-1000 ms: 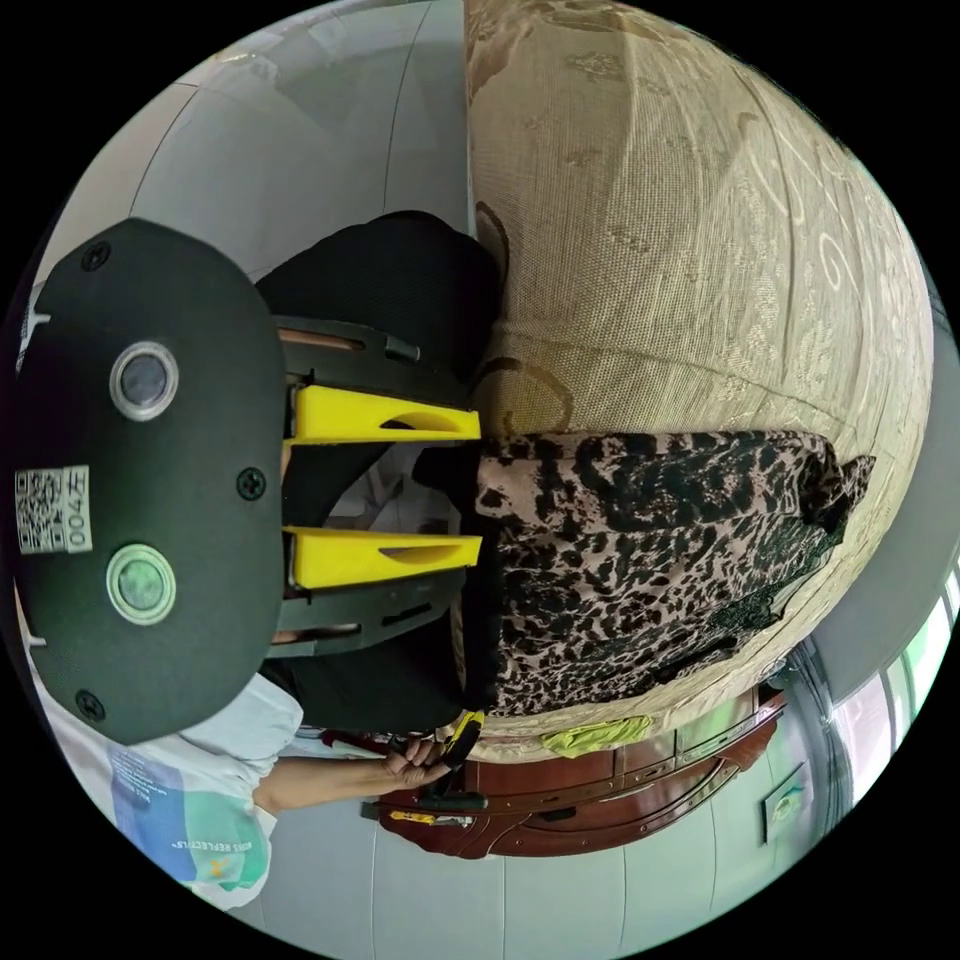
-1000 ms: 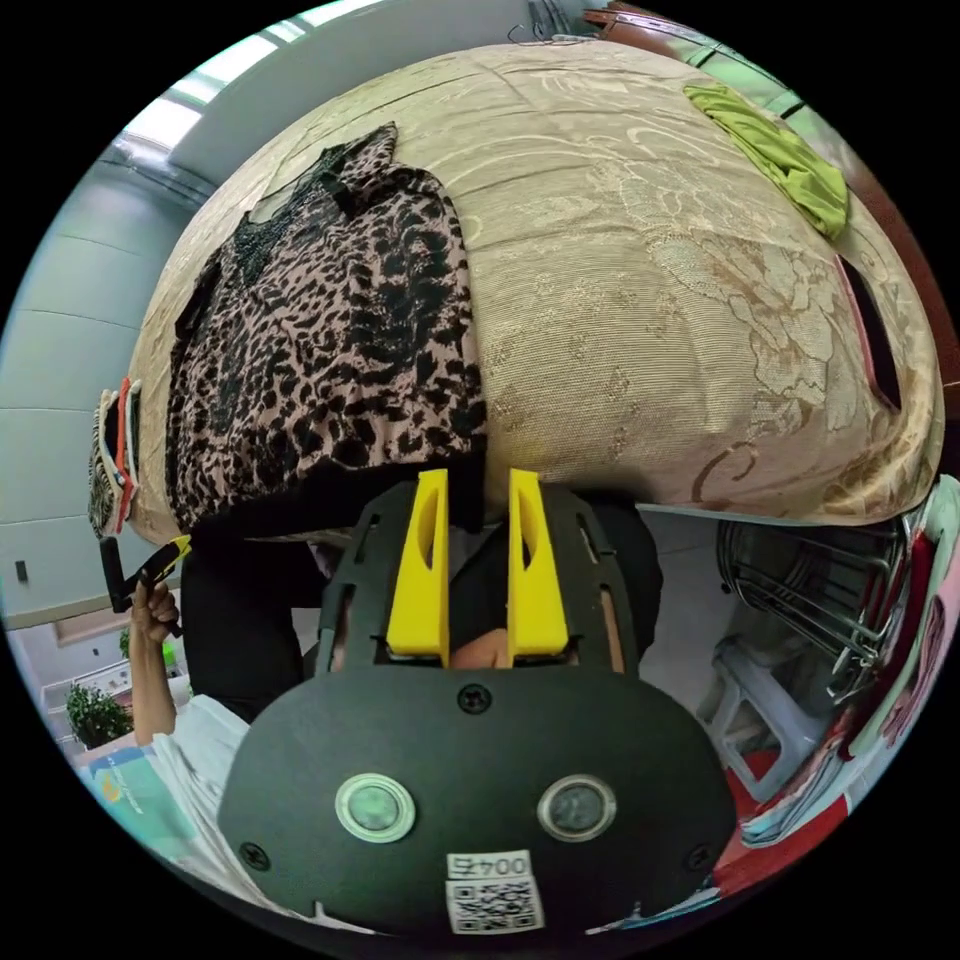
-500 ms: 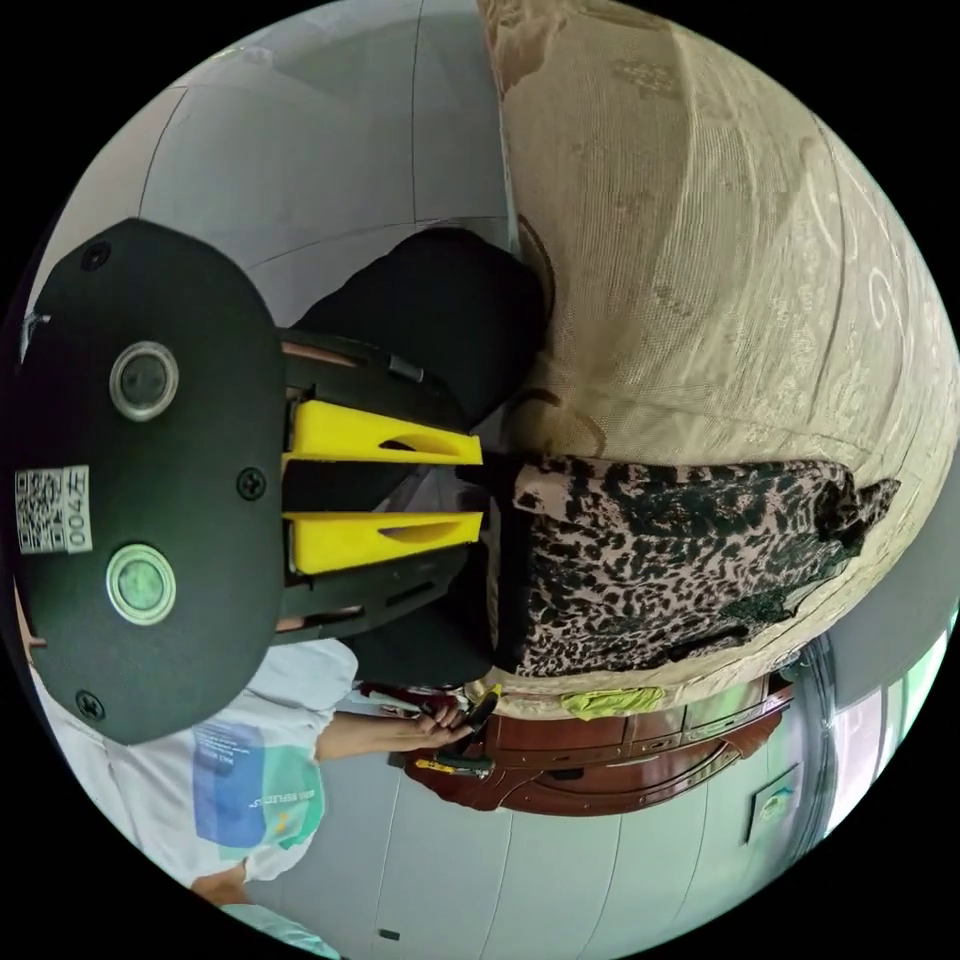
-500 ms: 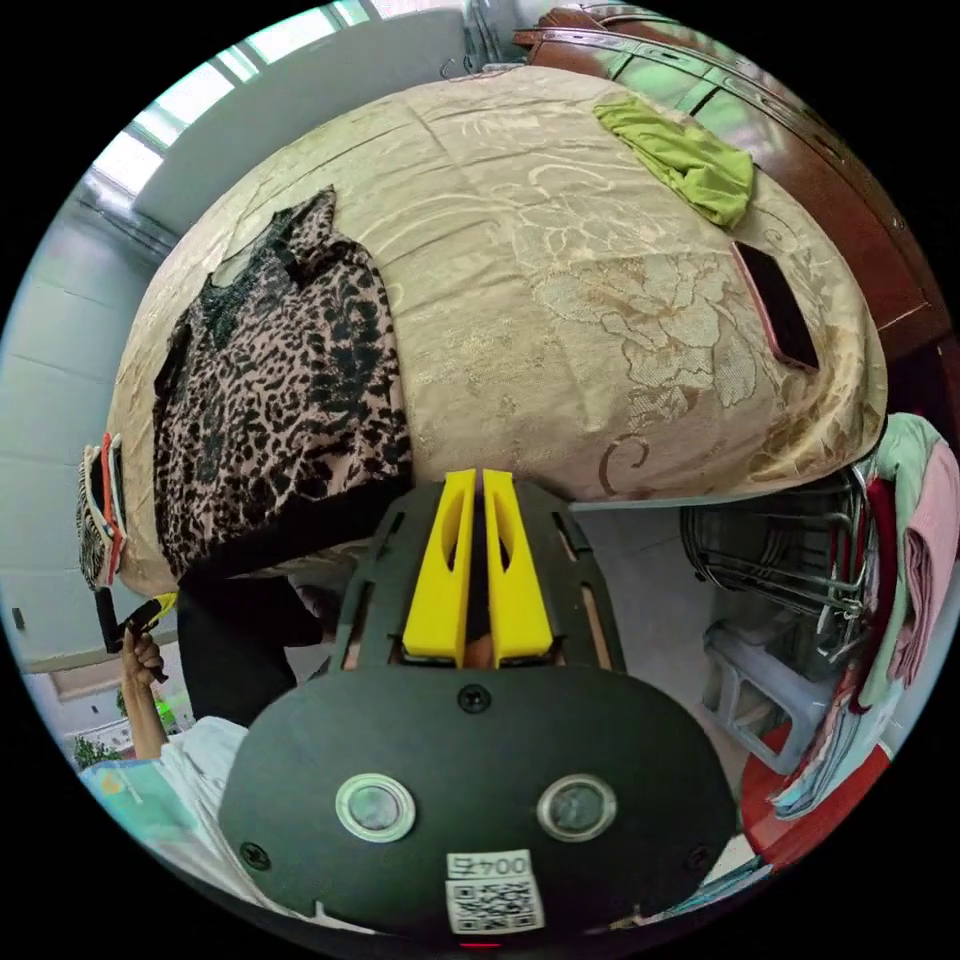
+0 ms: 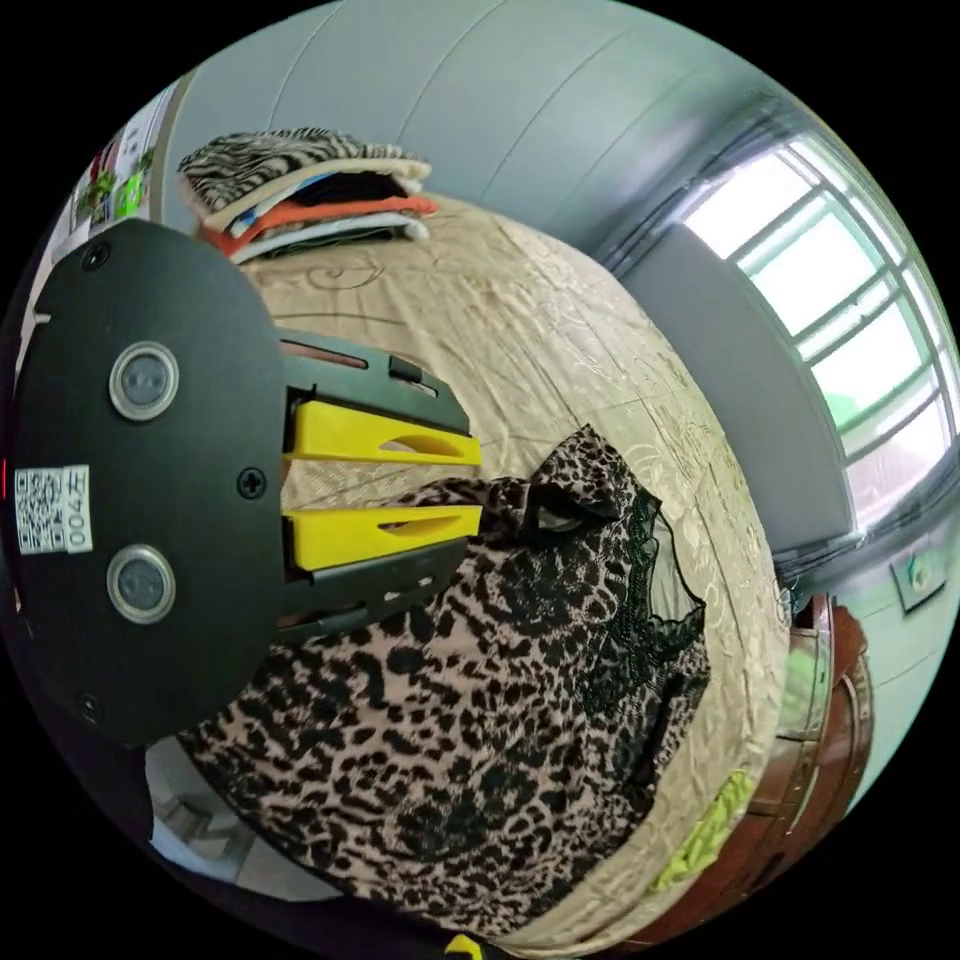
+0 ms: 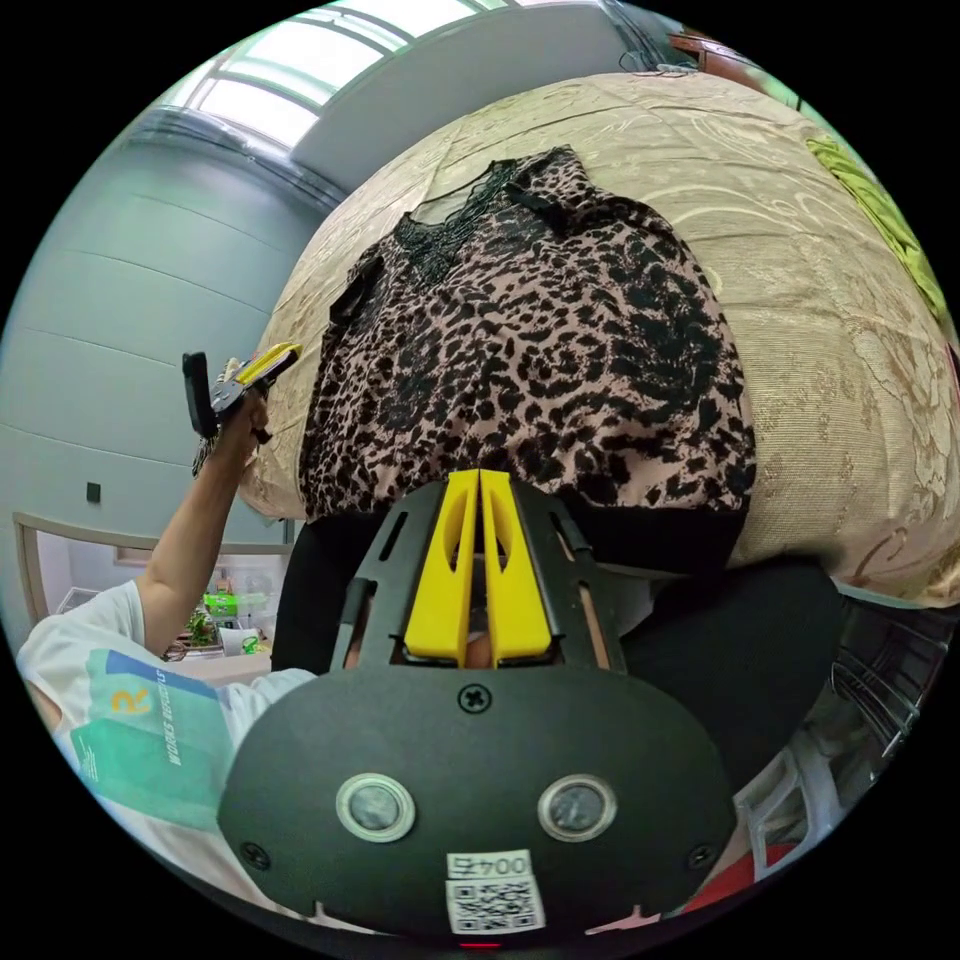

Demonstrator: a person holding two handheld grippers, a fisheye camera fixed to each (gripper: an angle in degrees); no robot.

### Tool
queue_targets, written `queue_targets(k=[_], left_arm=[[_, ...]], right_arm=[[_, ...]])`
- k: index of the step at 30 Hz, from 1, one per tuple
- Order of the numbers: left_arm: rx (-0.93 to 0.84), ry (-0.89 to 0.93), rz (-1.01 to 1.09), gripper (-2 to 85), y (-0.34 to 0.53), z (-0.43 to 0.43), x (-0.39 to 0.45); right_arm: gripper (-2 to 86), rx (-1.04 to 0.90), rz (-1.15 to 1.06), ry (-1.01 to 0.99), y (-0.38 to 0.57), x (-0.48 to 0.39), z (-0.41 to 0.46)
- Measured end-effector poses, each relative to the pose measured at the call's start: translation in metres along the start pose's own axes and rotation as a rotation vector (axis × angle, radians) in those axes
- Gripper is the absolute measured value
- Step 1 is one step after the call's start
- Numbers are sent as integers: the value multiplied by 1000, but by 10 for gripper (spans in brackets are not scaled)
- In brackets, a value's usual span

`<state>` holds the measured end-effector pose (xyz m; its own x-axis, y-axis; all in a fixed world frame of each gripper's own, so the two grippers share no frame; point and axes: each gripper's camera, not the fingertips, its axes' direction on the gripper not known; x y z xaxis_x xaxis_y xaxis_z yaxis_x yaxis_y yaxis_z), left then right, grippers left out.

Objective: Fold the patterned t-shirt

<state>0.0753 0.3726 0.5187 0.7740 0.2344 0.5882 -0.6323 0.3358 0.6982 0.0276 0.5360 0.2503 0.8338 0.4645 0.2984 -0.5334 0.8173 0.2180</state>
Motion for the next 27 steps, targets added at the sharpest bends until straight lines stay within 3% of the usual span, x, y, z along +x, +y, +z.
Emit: queue_targets(k=[2,9,16,23,27], left_arm=[[-13,-1,34,81,-17,15,9],[-35,244,-115,77,-48,48,2],[-121,269,-175,53,-57,82,5],[-13,272,-151,13,-46,67,9],[-2,370,-90,8,-32,67,15]], right_arm=[[-6,-10,13,-10,1,3,5],[-7,-25,24,-19,1,2,21],[-7,-18,14,-25,-1,-3,28],[-7,2,23,-38,0,-6,32],[-7,1,20,-41,1,-12,37]])
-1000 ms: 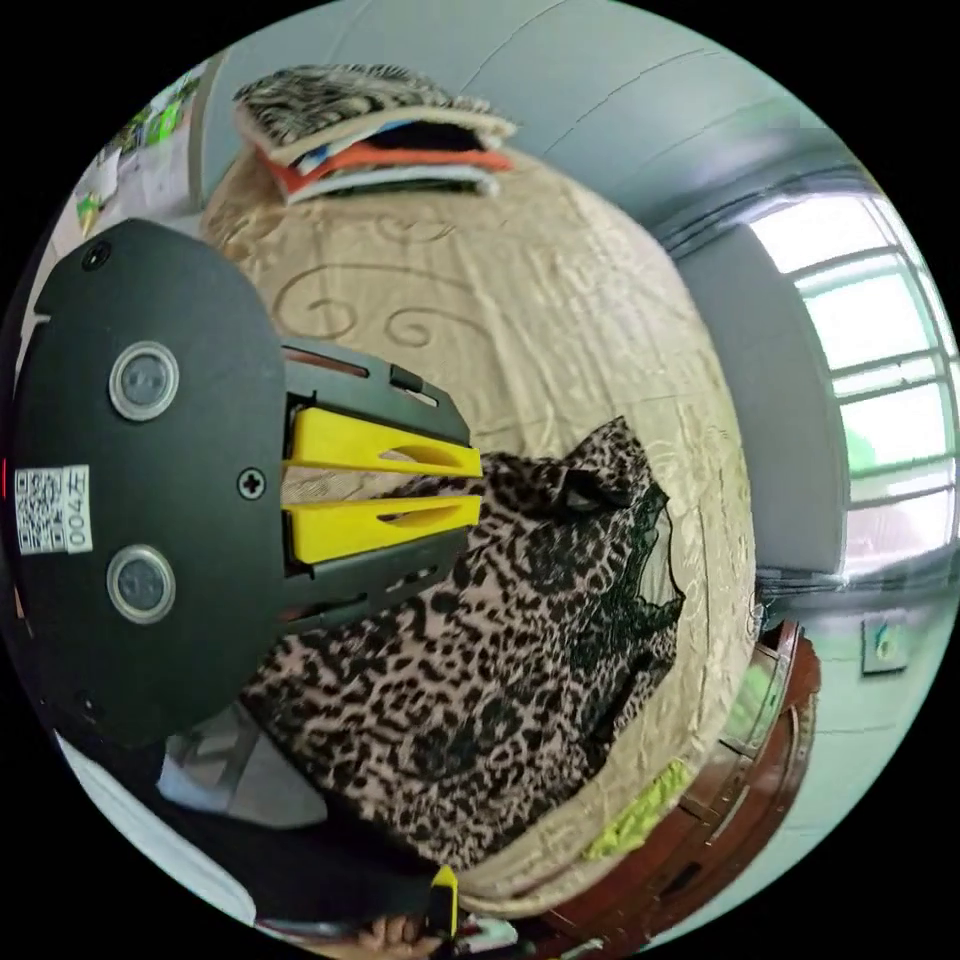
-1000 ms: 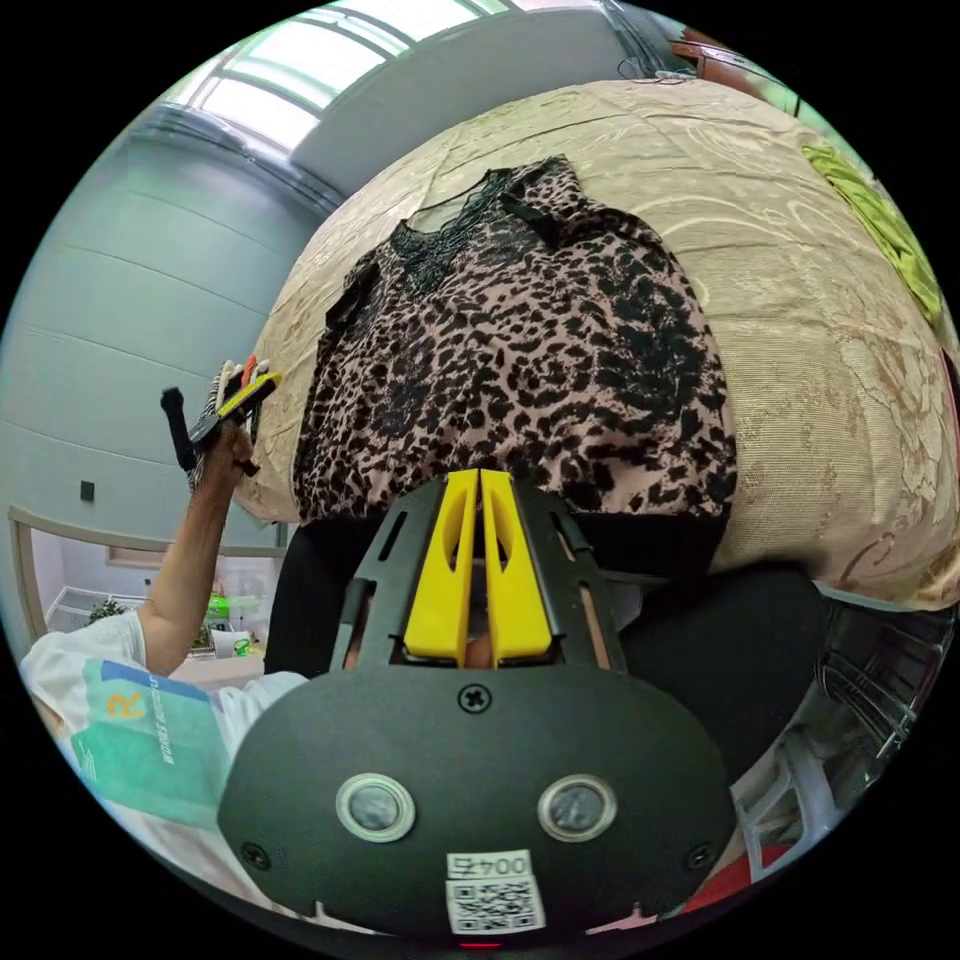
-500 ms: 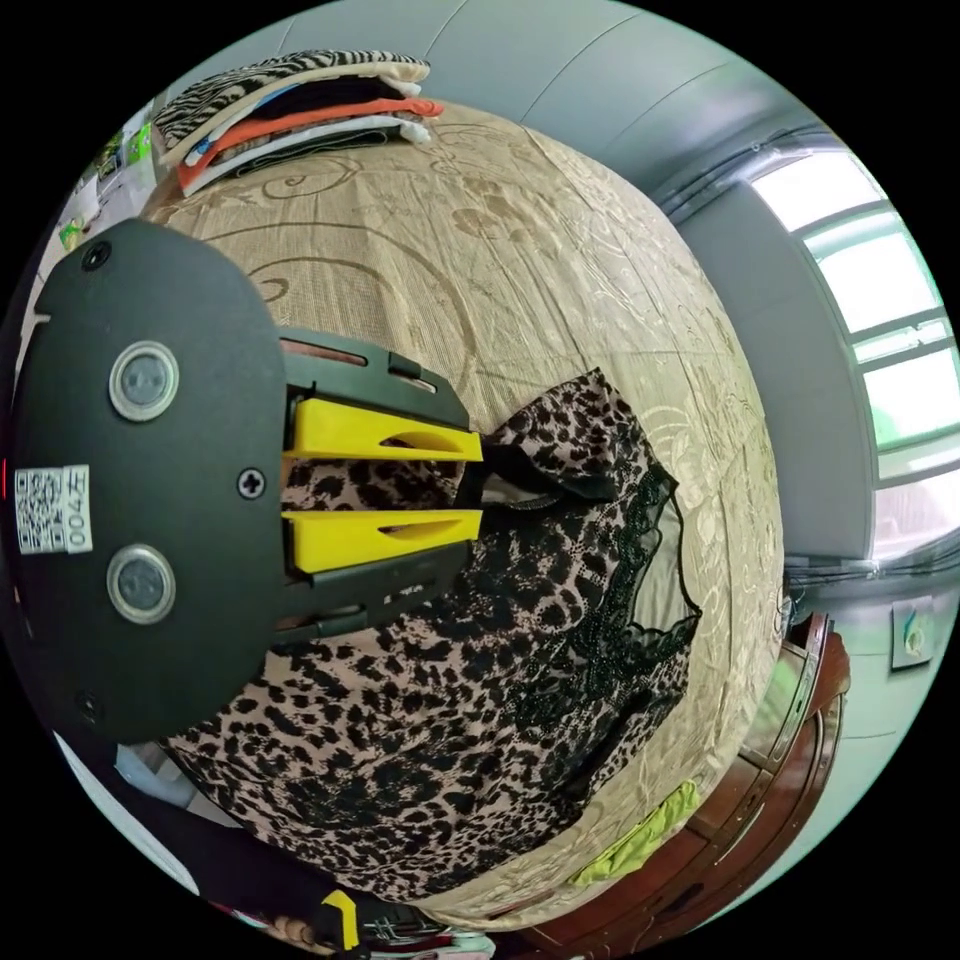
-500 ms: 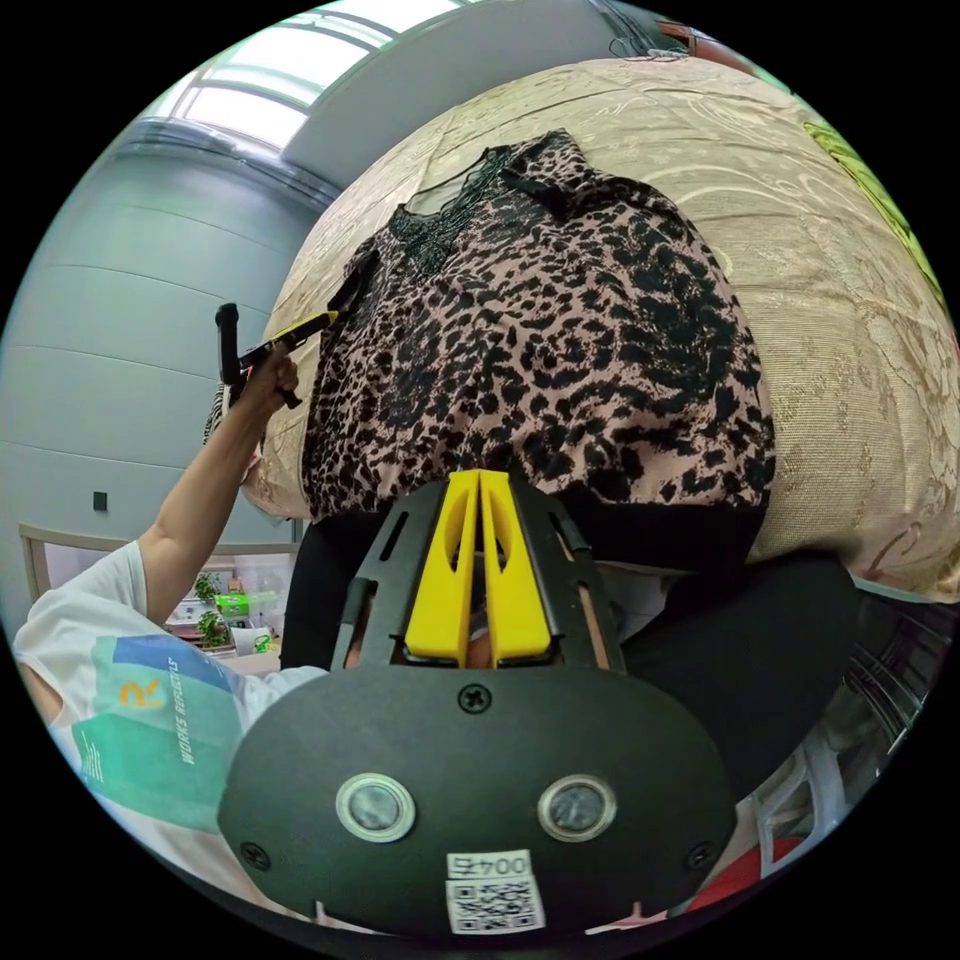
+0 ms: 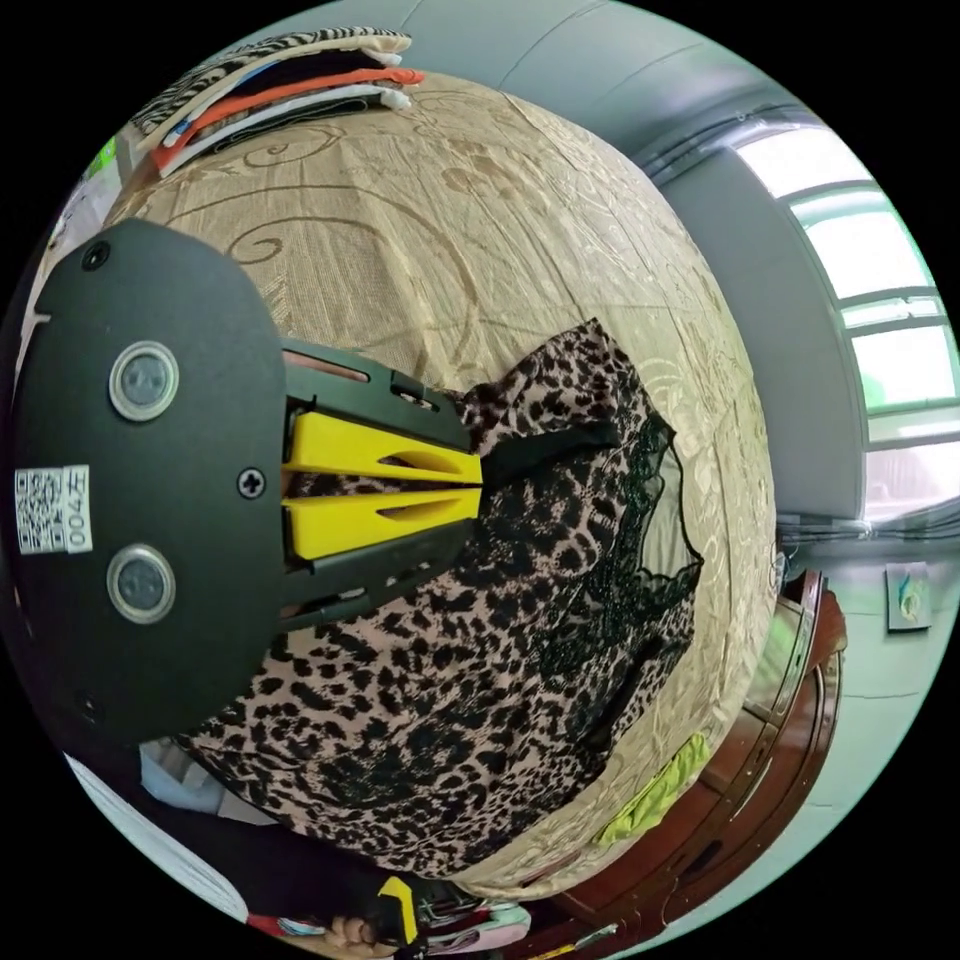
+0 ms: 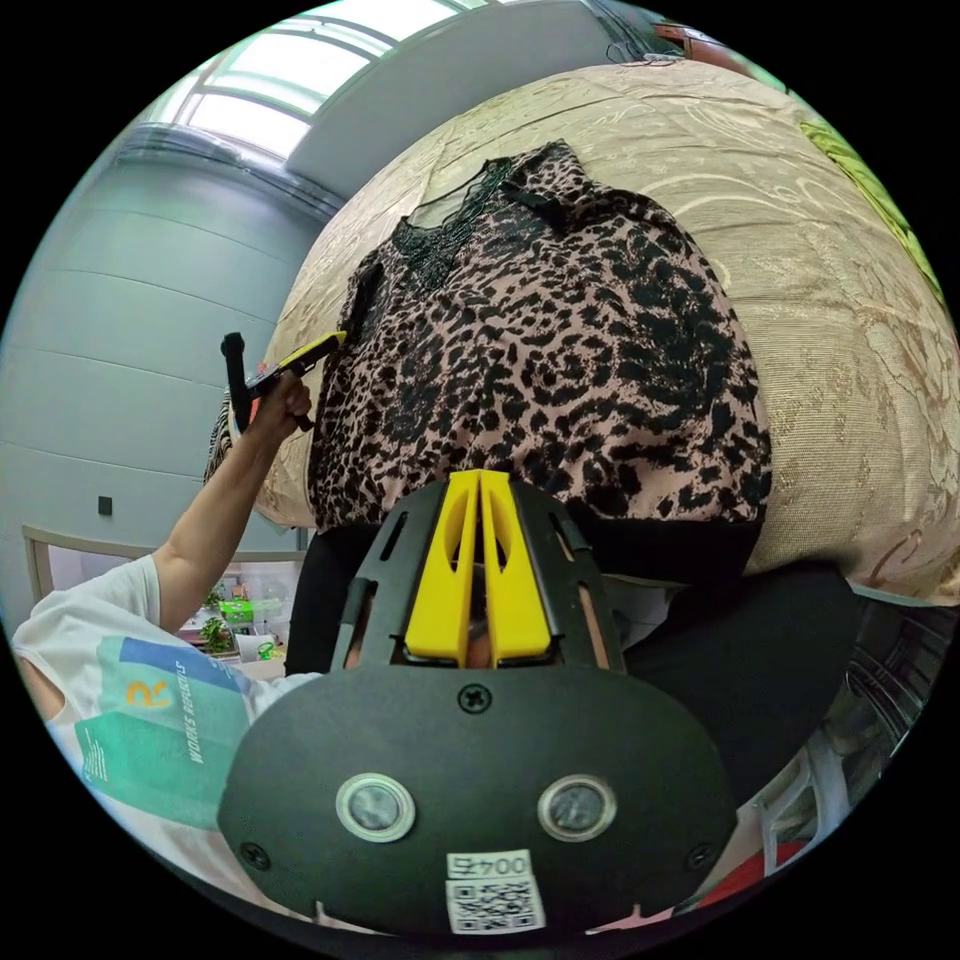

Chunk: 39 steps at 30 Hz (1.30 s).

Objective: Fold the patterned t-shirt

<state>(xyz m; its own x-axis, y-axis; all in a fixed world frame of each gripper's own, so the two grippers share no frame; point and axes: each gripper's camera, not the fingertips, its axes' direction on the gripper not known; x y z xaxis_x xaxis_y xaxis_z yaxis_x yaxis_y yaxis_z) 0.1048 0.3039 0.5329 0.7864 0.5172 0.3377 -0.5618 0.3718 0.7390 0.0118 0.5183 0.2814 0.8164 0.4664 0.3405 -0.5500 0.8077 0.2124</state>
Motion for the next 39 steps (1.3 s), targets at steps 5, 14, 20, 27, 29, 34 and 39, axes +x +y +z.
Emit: queue_targets(k=[5,14,20,27,29,34,39], left_arm=[[177,97,-113,3,14,-24,-28],[-88,17,-82,2,-19,46,-69],[103,73,-151,10,-2,-34,-105],[-58,294,-366,50,168,-86,-146],[-94,331,-431,61,214,-87,-145],[-142,441,-561,82,273,-70,-138],[-207,499,-555,112,268,-48,-148]], right_arm=[[-7,13,-12,-15,0,-8,3],[3,23,-5,3,2,-24,11],[55,115,-98,282,18,-28,-30],[88,132,99,230,32,33,-55],[93,141,136,229,34,40,-54],[95,121,109,243,36,28,-37],[95,114,-30,417,37,-8,-18]])
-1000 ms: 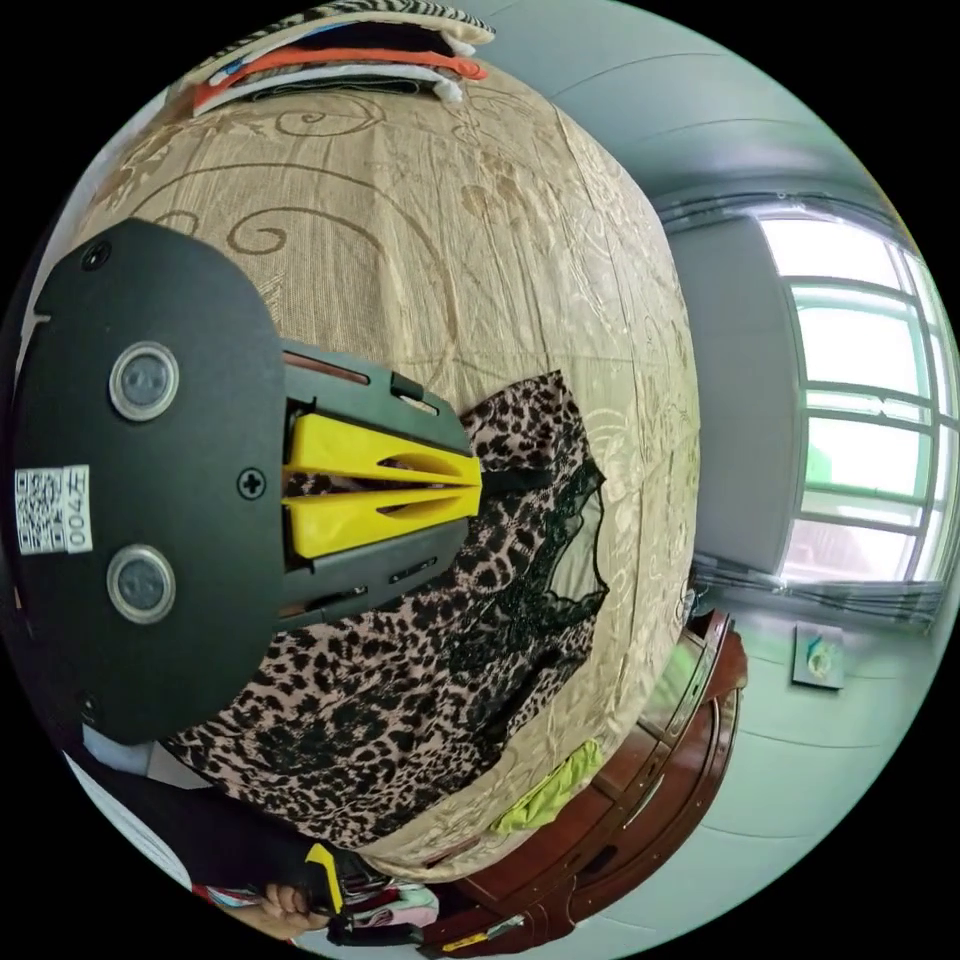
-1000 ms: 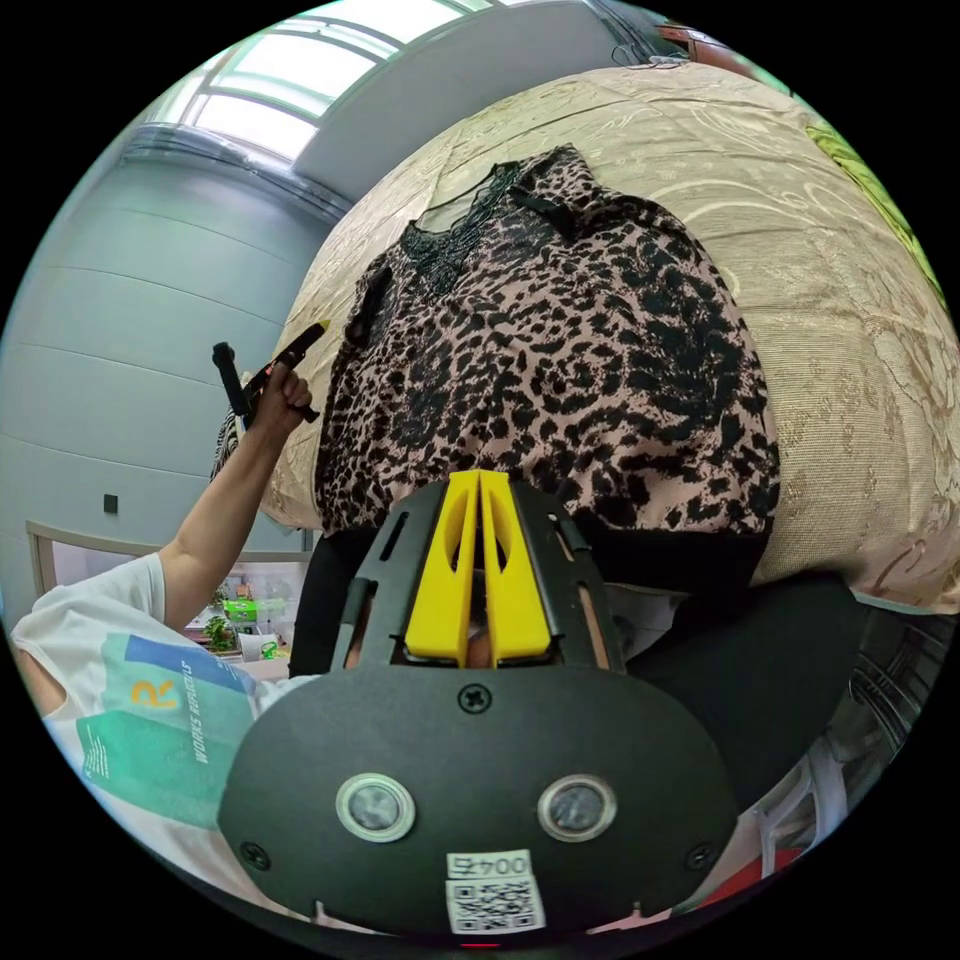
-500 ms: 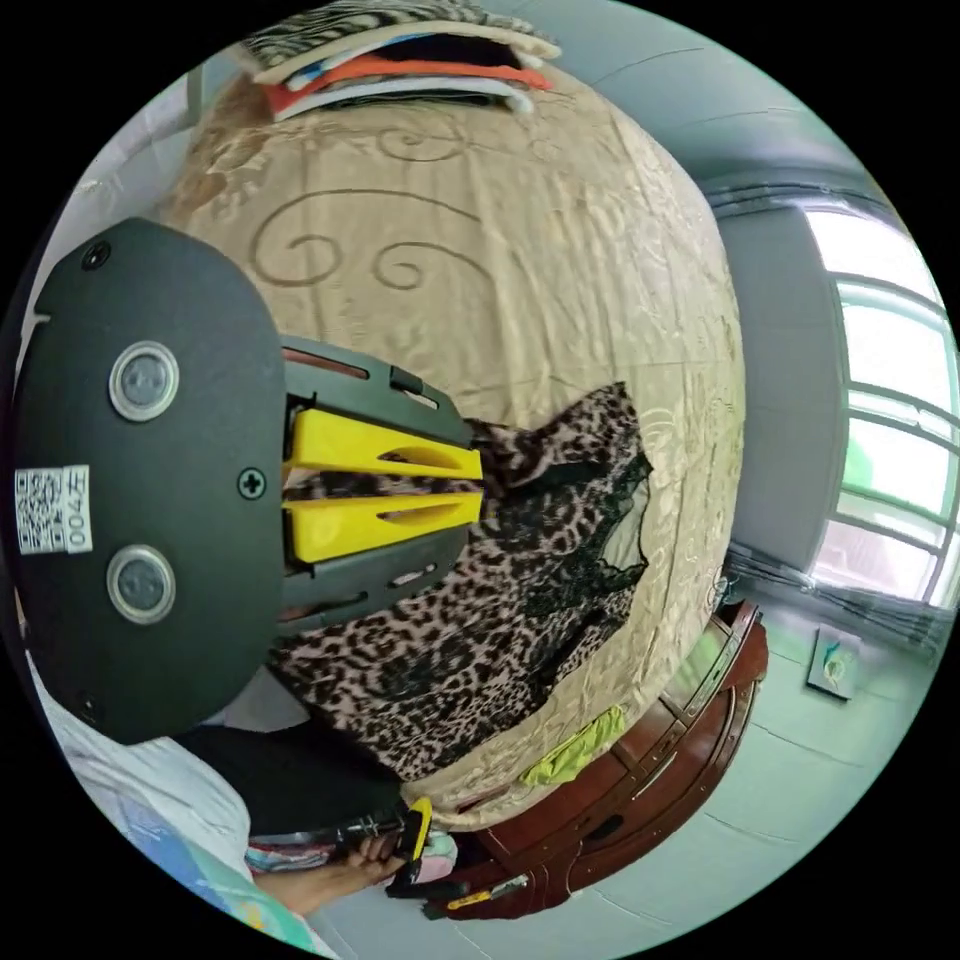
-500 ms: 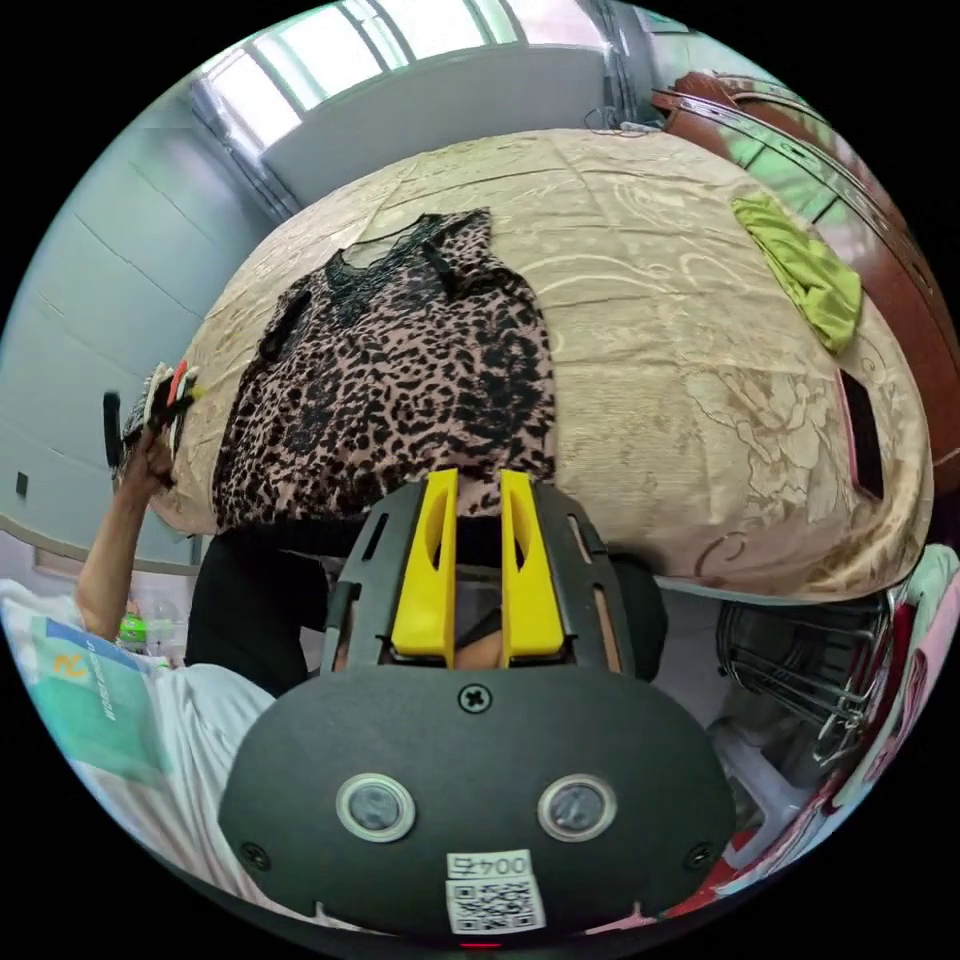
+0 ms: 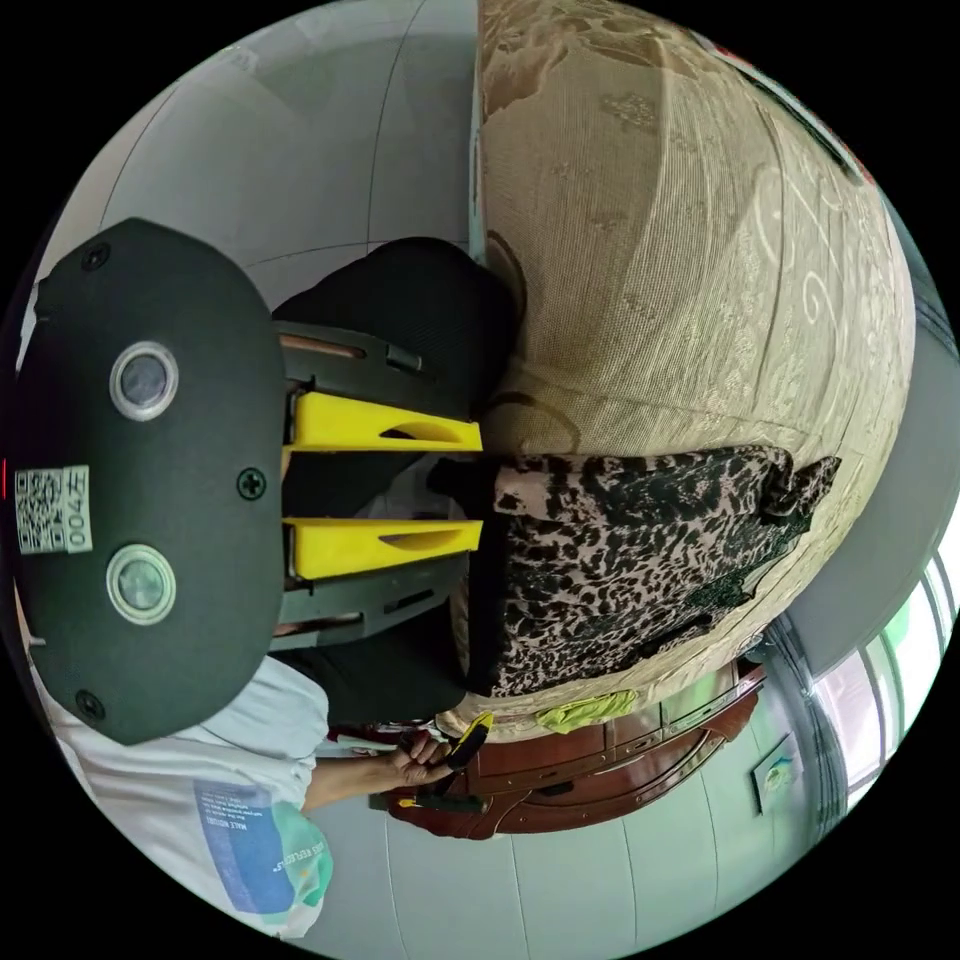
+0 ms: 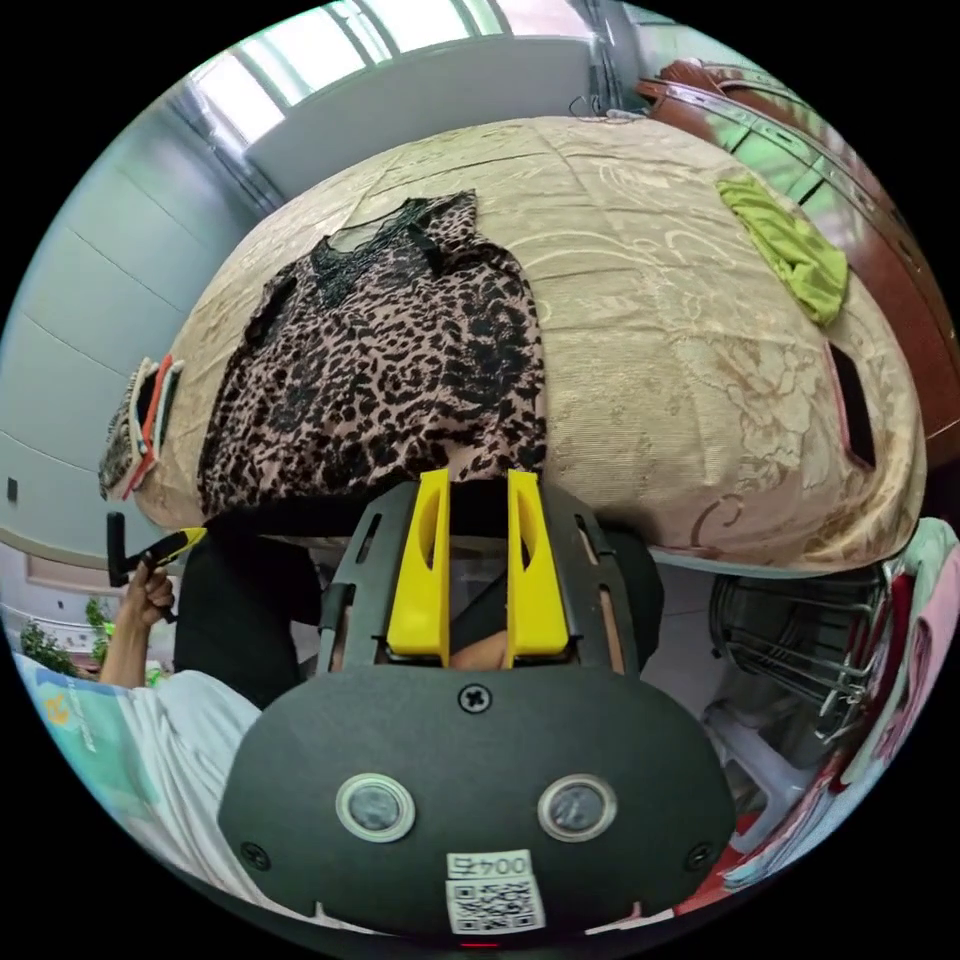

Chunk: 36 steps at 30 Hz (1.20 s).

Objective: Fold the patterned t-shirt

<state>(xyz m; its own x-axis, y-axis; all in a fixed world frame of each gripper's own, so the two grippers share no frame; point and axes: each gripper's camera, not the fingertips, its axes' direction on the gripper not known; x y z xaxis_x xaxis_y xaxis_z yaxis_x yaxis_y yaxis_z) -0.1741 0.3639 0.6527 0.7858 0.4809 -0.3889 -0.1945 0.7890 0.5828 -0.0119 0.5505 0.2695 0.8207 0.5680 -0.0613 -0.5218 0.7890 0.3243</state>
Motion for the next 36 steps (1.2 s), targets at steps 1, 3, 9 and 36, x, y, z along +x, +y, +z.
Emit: queue_targets(k=[1,3,9,36], left_arm=[[-13,6,0,120,-6,0,-5],[-40,31,5,134,-15,0,-12],[-149,114,33,159,-43,9,-37],[-250,303,51,42,-95,-16,-119]], right_arm=[[96,7,7,15,0,3,-1],[102,-2,109,-56,-2,33,0],[122,-131,266,-204,-9,79,36],[15,-331,198,-230,-63,119,164]])
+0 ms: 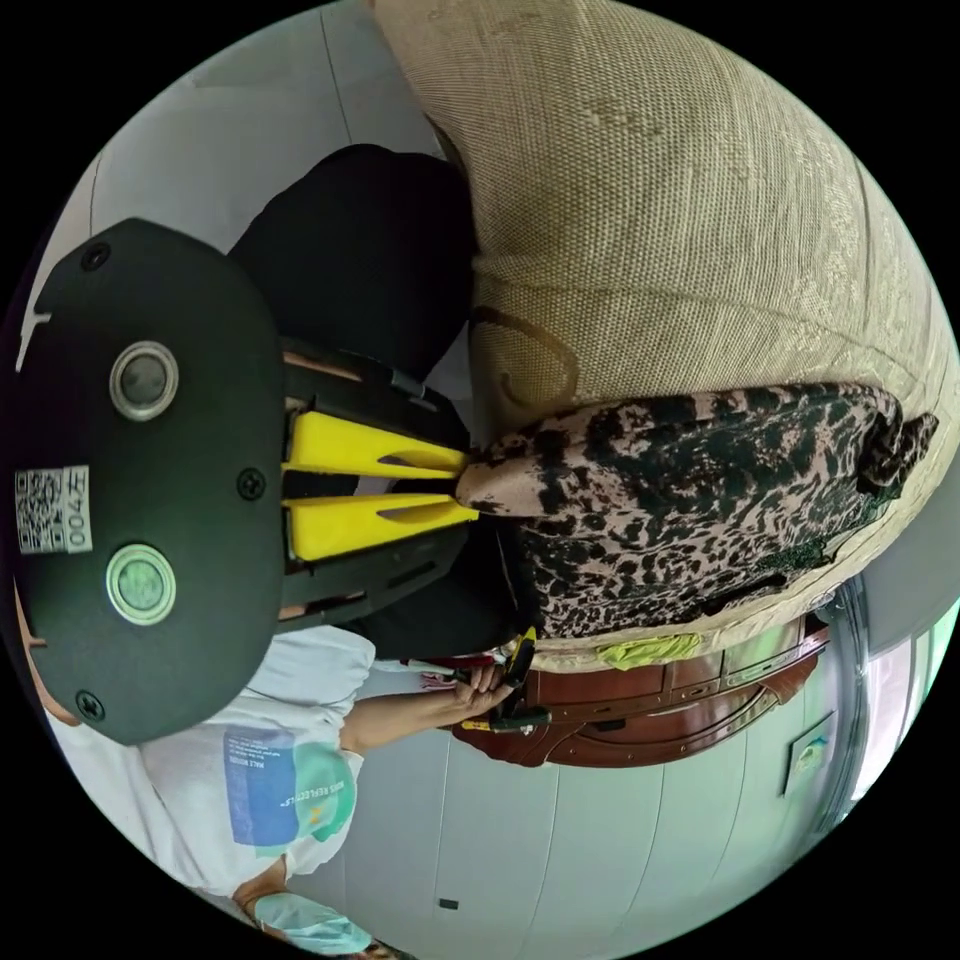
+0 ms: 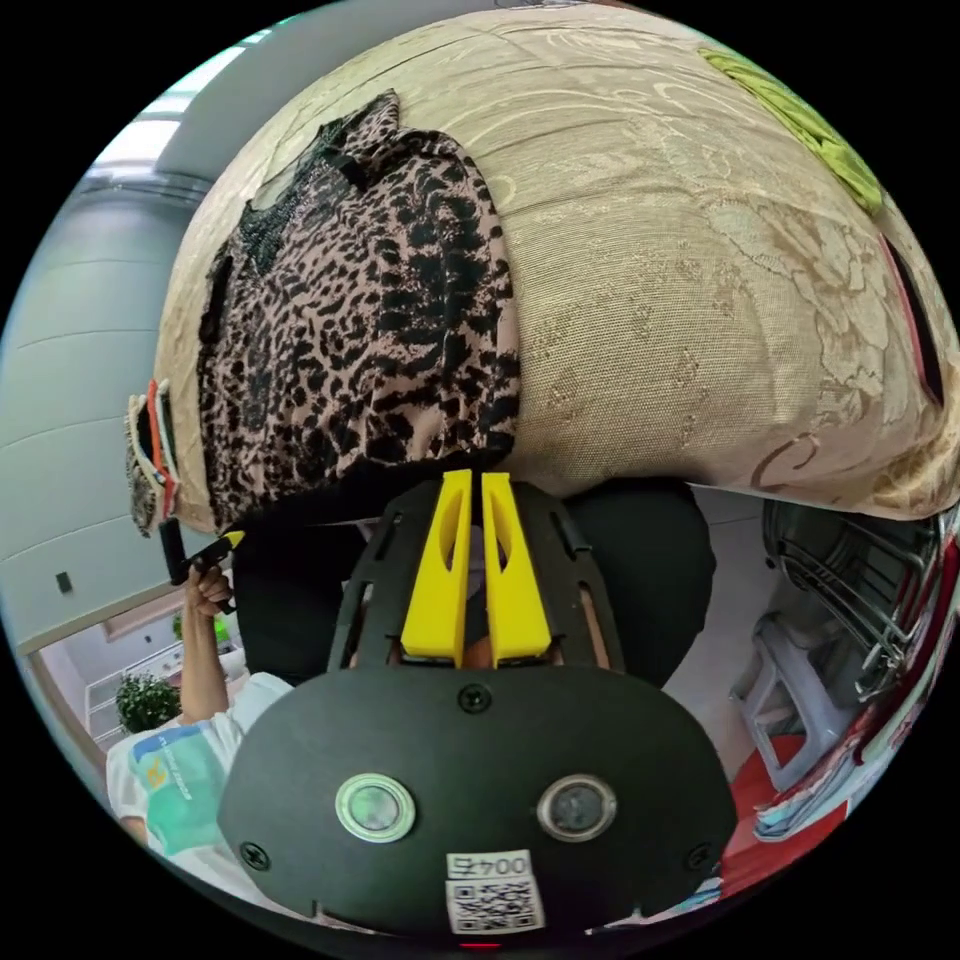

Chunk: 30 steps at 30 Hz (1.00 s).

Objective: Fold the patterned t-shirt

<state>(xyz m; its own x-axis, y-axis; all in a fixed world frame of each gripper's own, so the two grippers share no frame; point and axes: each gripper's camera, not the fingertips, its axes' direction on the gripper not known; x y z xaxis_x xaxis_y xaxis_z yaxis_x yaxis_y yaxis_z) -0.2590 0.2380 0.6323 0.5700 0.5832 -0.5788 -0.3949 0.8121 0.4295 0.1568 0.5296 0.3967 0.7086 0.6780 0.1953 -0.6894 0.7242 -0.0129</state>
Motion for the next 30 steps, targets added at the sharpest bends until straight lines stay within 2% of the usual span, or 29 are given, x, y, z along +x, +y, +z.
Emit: queue_targets(k=[6,9,14,20,26,30], left_arm=[[54,230,-10,36,27,-35,-23],[88,292,16,34,41,-56,-24],[176,381,76,33,66,-94,-16],[120,368,133,34,113,-115,6],[118,474,74,30,172,-111,7],[207,536,32,31,165,-121,10]], right_arm=[[-2,123,-2,-397,10,73,-20],[-4,172,-11,-499,16,102,-30],[-5,221,-38,-568,33,138,-47],[-2,238,-38,-582,77,173,-62],[3,246,34,-634,111,208,-61],[4,276,44,-686,80,203,-73]])
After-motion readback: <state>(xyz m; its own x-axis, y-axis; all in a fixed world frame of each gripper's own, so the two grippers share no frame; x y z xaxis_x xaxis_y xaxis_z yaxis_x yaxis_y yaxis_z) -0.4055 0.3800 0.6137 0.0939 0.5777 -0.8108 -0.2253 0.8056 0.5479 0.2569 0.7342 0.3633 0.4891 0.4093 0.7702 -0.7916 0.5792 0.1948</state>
